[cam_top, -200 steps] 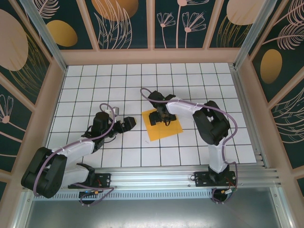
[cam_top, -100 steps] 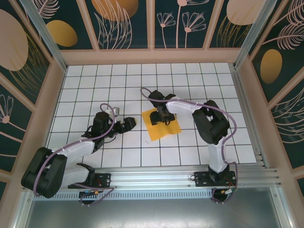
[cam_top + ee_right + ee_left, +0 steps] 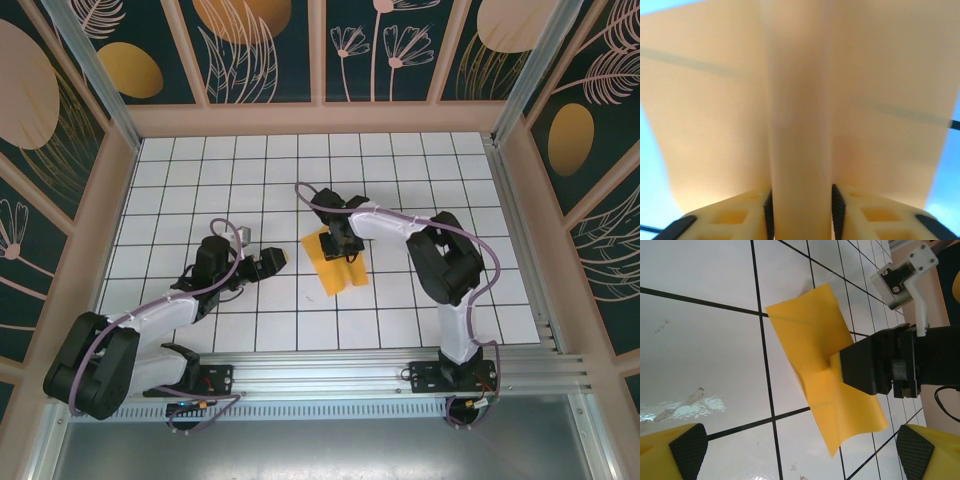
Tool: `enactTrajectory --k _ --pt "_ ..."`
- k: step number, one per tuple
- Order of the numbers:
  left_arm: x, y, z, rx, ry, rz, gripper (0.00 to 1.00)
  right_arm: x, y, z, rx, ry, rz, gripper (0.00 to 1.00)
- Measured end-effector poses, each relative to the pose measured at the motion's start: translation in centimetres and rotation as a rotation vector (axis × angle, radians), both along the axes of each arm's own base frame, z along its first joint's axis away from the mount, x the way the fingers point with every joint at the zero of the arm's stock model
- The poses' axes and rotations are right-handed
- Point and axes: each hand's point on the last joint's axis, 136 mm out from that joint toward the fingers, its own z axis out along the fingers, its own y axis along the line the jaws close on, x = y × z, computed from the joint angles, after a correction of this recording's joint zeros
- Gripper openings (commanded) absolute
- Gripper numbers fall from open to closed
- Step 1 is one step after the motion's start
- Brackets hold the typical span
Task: Fold a paper plane with a square sheet of paper (pick it up from the middle)
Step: Fold the square sheet of paper in half at the center of the table.
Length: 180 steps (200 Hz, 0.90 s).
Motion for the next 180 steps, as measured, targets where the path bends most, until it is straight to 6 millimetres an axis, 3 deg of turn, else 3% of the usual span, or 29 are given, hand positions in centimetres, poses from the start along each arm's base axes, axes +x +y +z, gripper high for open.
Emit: enactTrajectory --k 48,72,100,135,180 --pt "0.6 0.7 2.5 -0.008 -0.081 0.049 0.99 -0.2 2.8 7.2 0.280 -0.087 -0.009 0.36" --pt "0.7 0.9 3.1 -0.010 -0.100 0.063 0.99 -0.5 4.0 9.2 0.433 -0.096 -0.022 0.37" --pt "0.6 0.9 3.3 -0.014 -0.105 0.060 0.99 -0.9 4.1 7.4 0.509 -0.057 -0.073 0.37" --pt "0.2 0.4 3.5 -0.034 -0.096 0.026 0.98 -2.0 2.3 3.9 0.510 0.016 -0.163 0.40" --pt "-0.4 -0.3 3.0 -0.047 -0.067 -0.016 0.98 -2.2 0.3 1.8 0.492 0.044 -0.237 0.53"
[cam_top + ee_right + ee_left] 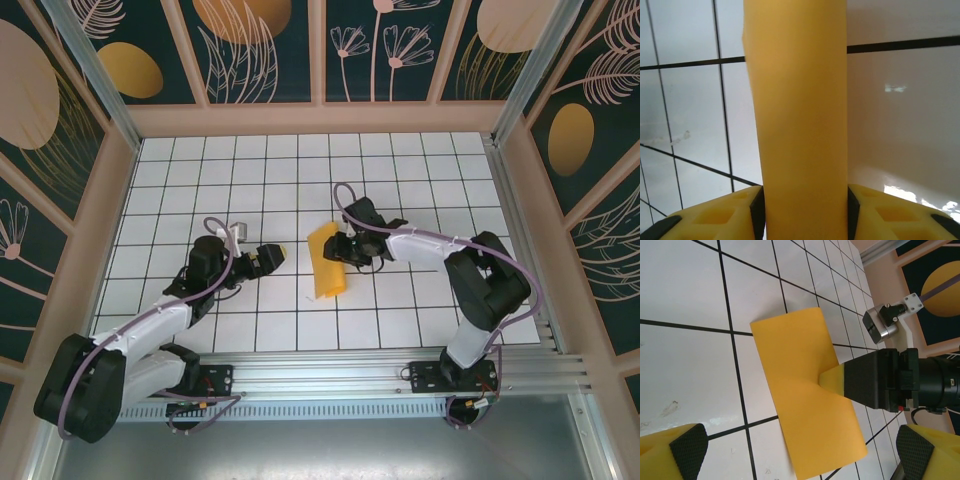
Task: Fold a paper plane with a square sheet of paper (pick it up from the middle)
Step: Fold the square sheet of paper in half at the center of the table.
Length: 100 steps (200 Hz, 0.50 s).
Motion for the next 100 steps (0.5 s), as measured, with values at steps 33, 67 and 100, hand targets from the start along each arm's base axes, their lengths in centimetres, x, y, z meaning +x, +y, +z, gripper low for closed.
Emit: enactTrajectory --k 33,67,100 --pt "0.1 -1.1 0.4 -0.004 0.004 -0.037 0.94 0.1 -1.4 0.2 -0.016 -0.007 -0.028 0.58" --pt "0.1 -2.2 0.3 0.004 0.017 -0.062 0.84 0.6 -2.1 1.3 -0.022 -0.043 -0.036 0.60" --pt "-0.2 -3.3 -0.4 0.028 0.044 -0.088 0.81 0.5 -3.0 0.9 -0.046 -0.039 -0.041 0.61"
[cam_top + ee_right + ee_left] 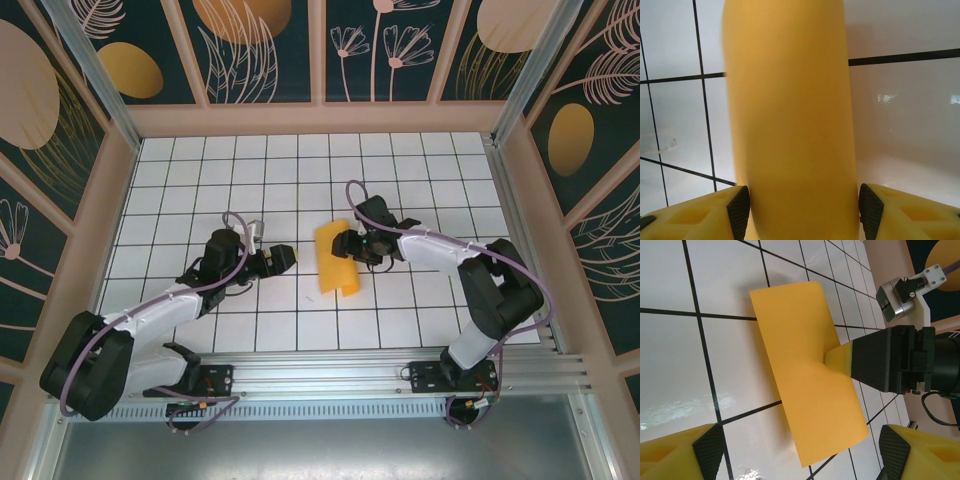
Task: Fold a paper plane with a square sheet of paper (pick it up from the middle)
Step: Fold the square sheet of paper in half at the center of the table.
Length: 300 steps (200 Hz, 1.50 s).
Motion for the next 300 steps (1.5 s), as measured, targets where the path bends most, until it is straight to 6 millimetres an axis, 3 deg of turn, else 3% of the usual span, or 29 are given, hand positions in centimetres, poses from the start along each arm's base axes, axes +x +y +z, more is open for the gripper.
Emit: enactTrajectory --k 20,60,103,162,224,300 --pt "0.0 -0.8 0.0 0.006 0.005 -0.018 0.81 0.0 -0.9 -0.5 -0.013 0.007 -0.012 0.57" --pt "-0.2 -1.8 -0.8 0.020 0.027 -0.040 0.78 -0.4 -2.4 -1.2 -0.030 0.024 -0.031 0.66" --pt "0.2 -3.5 -0.4 0.028 0.027 -0.060 0.71 0.4 -4.5 -1.2 -0.058 0.015 -0.070 0.66" --pt "0.3 -5.6 -1.2 0.051 0.066 -0.050 0.57 0.9 -6.6 -1.2 -0.082 0.004 -0.066 0.56" --pt "0.9 -8.8 -2.7 0.074 0.124 -0.022 0.48 0.2 -6.7 -1.5 -0.081 0.004 0.033 0.53" --pt "1.6 -9.0 -2.9 0.039 0.158 0.078 0.47 -0.5 -6.8 -3.1 -0.085 0.042 0.051 0.53"
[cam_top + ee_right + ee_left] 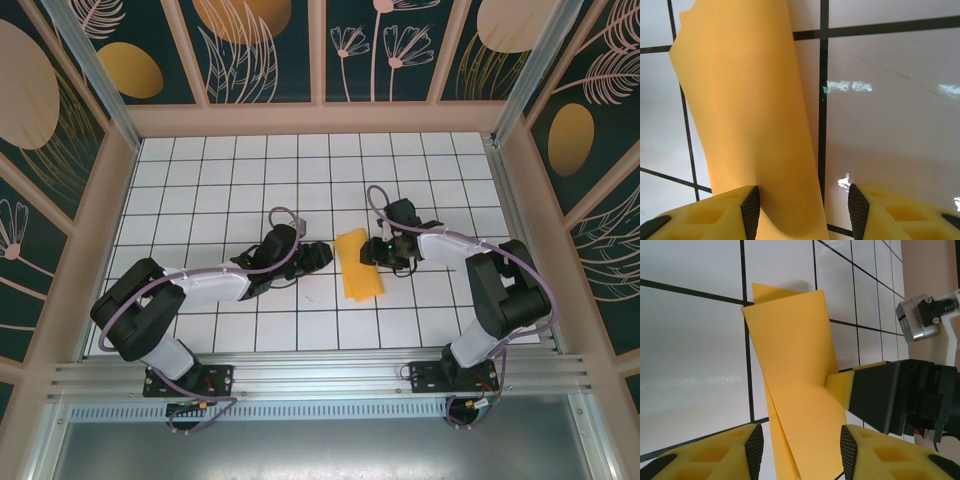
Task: Fold a paper plane with a square sheet of paper (pick it up from the middle)
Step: Fold the square sheet of paper in half at the center of the table.
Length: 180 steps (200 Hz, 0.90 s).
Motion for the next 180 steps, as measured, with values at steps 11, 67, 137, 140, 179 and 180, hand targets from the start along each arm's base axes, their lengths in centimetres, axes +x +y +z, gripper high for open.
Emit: enactTrajectory --k 11,67,137,140,179,180 --pt "0.1 0.0 0.1 -0.004 -0.001 0.004 0.47 -0.1 -0.1 -0.2 0.002 0.005 -0.009 0.53" --pt "0.4 -0.3 0.5 -0.029 -0.011 0.011 0.47 -0.1 -0.1 -0.2 0.030 -0.004 -0.069 0.54" --pt "0.3 -0.4 -0.6 -0.018 0.007 0.005 0.46 0.7 -0.1 0.1 0.055 -0.018 -0.145 0.54" --pt "0.3 -0.4 -0.6 -0.017 0.008 0.004 0.46 0.7 -0.1 0.1 0.055 -0.018 -0.147 0.54" --pt "0.2 -0.5 -0.6 -0.020 0.009 -0.001 0.46 0.8 0.0 0.2 0.063 -0.021 -0.157 0.54" --pt "0.2 -0.5 -0.6 -0.020 0.010 -0.001 0.46 0.8 0.0 0.2 0.063 -0.021 -0.157 0.54"
